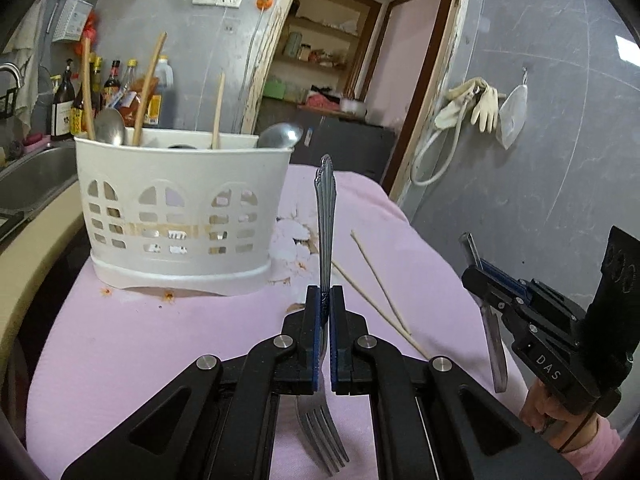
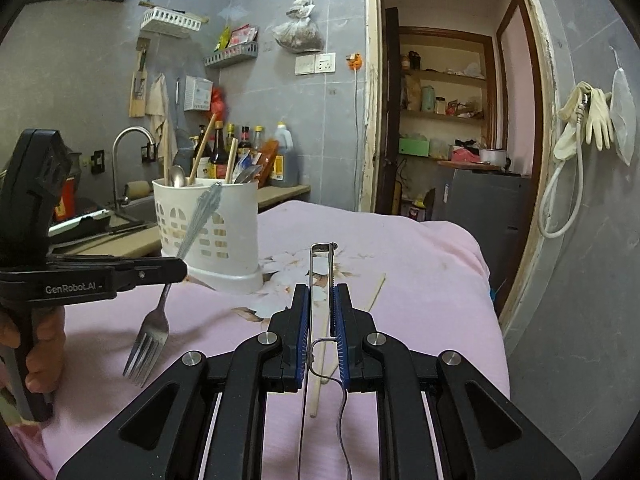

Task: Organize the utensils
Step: 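Lift the fork and peeler and carry both over the white caddy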

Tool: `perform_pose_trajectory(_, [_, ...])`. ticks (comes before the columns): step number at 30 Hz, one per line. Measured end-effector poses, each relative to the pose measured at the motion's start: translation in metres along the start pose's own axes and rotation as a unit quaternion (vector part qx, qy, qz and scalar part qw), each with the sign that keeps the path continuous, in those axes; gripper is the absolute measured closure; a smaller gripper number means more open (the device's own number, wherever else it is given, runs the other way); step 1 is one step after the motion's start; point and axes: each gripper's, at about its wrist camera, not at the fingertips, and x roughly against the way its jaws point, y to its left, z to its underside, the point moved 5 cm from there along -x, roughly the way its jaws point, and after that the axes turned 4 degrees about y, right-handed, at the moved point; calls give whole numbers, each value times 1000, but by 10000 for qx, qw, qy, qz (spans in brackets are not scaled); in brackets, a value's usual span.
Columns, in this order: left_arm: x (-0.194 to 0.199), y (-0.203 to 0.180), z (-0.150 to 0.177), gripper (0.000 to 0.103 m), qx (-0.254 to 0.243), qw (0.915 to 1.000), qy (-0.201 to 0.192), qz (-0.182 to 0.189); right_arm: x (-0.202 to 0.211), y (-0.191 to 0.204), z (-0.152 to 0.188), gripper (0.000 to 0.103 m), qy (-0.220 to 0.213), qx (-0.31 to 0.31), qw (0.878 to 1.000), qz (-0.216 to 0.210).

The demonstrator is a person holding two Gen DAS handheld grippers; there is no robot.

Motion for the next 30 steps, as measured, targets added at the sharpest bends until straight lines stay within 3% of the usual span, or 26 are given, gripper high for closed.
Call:
perform_pose_trajectory(13, [19,-5,5,103,-202,9981,-589,-7,17,1,-5,93,-393,-55,9992,107])
perform_pose_trajectory(23, [49,-10,-26,103,-384,9845,-1707,-92,46,22,-52,93,-1687,-147,9854,145])
perform_pose_trajectory(30, [63,11,-69,103,-243,9735,-2269,-133,38,34,-107,93,-2353,-413,9705,-333])
